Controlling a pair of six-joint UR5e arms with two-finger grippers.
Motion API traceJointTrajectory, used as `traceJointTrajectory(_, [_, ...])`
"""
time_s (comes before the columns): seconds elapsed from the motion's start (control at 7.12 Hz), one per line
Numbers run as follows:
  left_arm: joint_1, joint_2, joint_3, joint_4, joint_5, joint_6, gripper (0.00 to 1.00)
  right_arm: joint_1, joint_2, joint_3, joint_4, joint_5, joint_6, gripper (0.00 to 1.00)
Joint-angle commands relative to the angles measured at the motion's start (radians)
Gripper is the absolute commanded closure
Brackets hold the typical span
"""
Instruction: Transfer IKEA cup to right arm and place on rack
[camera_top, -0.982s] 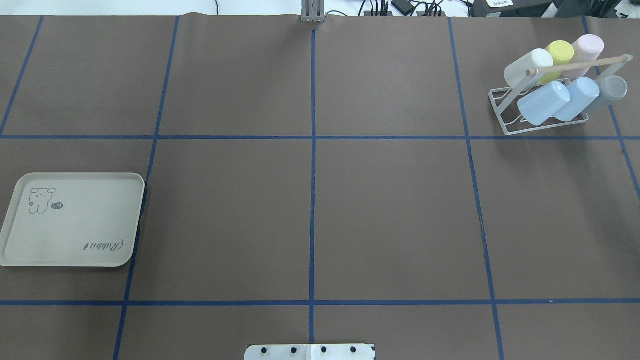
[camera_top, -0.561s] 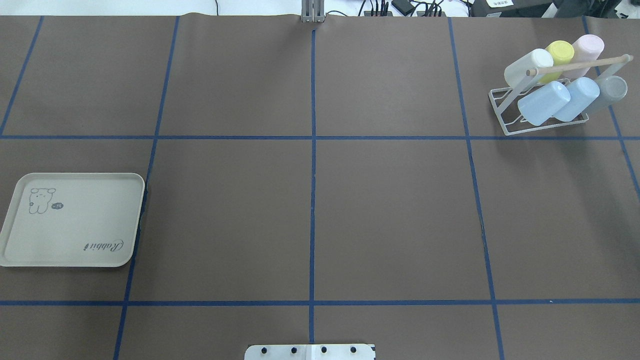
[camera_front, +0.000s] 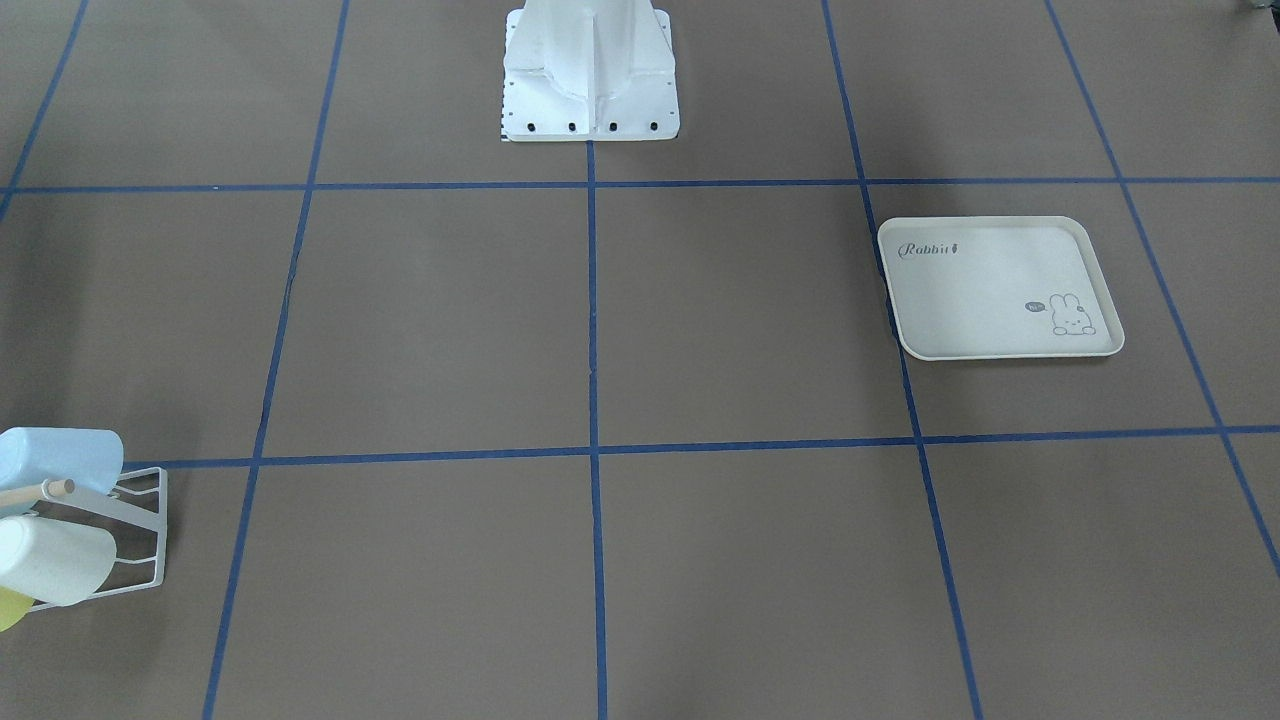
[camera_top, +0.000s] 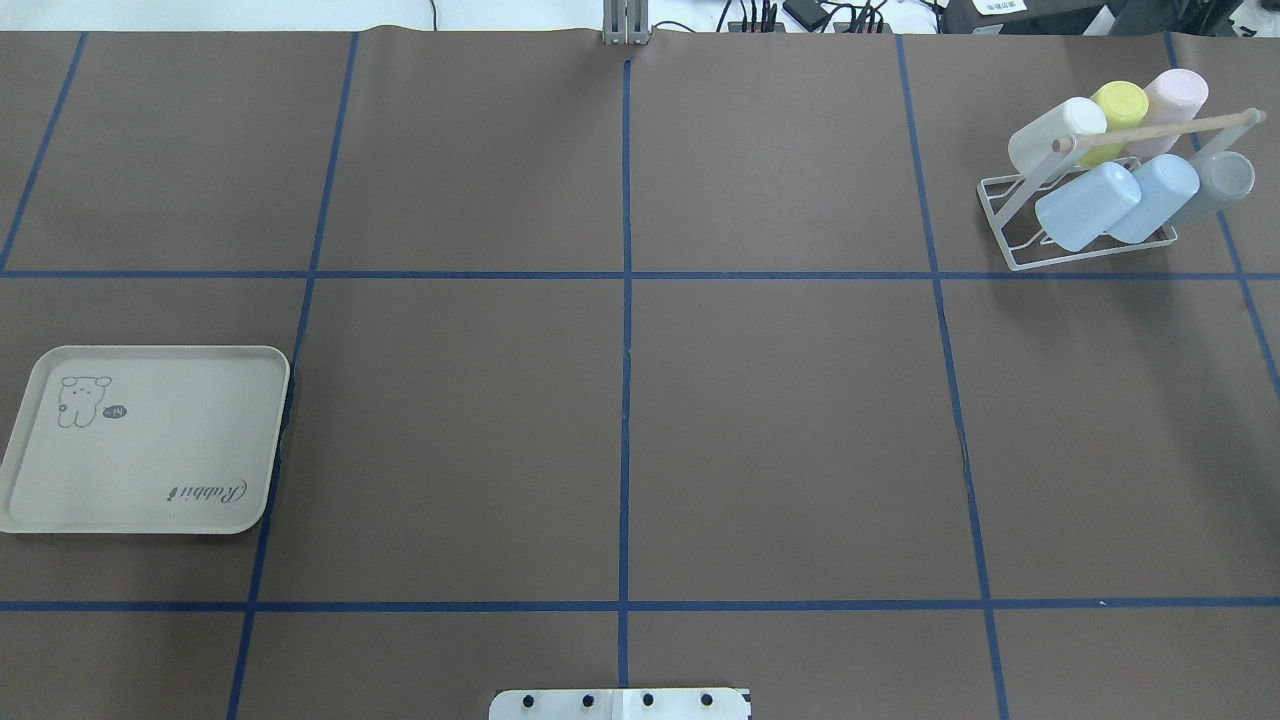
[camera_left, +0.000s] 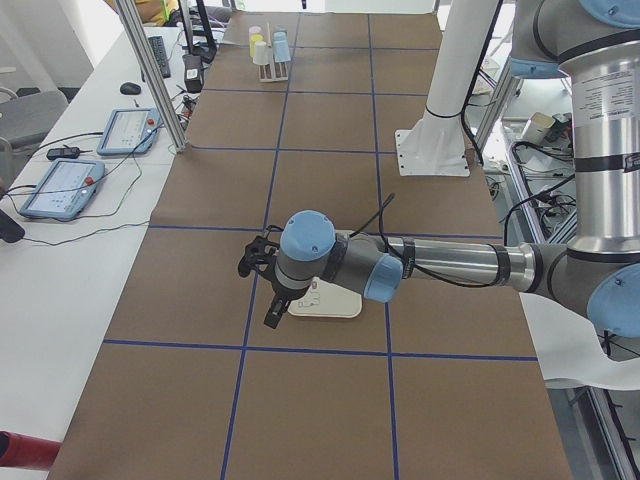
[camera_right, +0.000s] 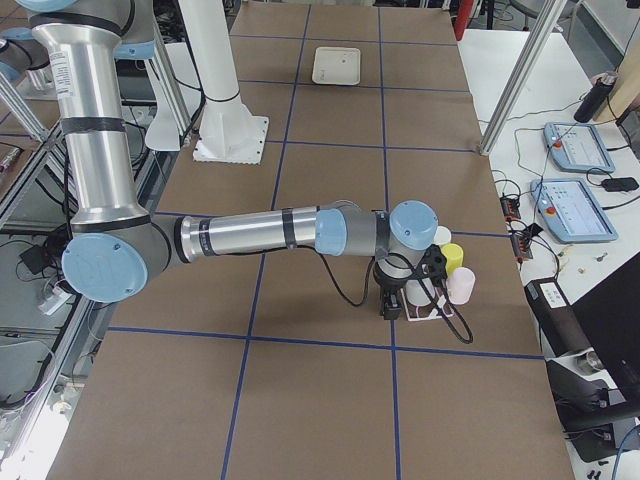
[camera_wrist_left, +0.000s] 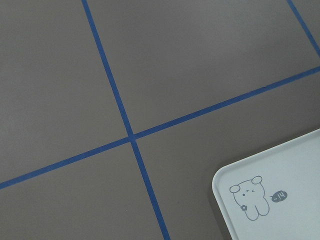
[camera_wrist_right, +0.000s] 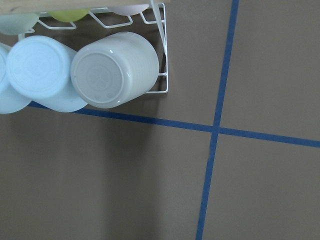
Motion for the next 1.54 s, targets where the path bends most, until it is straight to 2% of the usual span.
traceJointTrajectory(0.0, [0.001, -0.003, -0.008, -0.002, 0.001, -0.002, 0.01, -0.015, -0.006, -0.003, 0.000, -0.003, -0.001, 0.00])
traceJointTrajectory(0.7, [-0.001, -0.001, -0.004, -0.003, -0.002, 0.001, 0.01, -0.040, -0.016, -0.010, 0.003, -0.042, -0.001, 0.00])
traceJointTrajectory(1.26, [-0.001, 0.002, -0.010, -0.005, -0.007, 0.001, 0.01, -0.038, -0.019, -0.027, 0.063, -0.035, 0.004, 0.00])
traceJointTrajectory(1.4, [-0.001, 0.002, -0.008, -0.005, -0.007, 0.003, 0.01, -0.038, -0.021, -0.032, 0.115, -0.037, 0.033, 0.00])
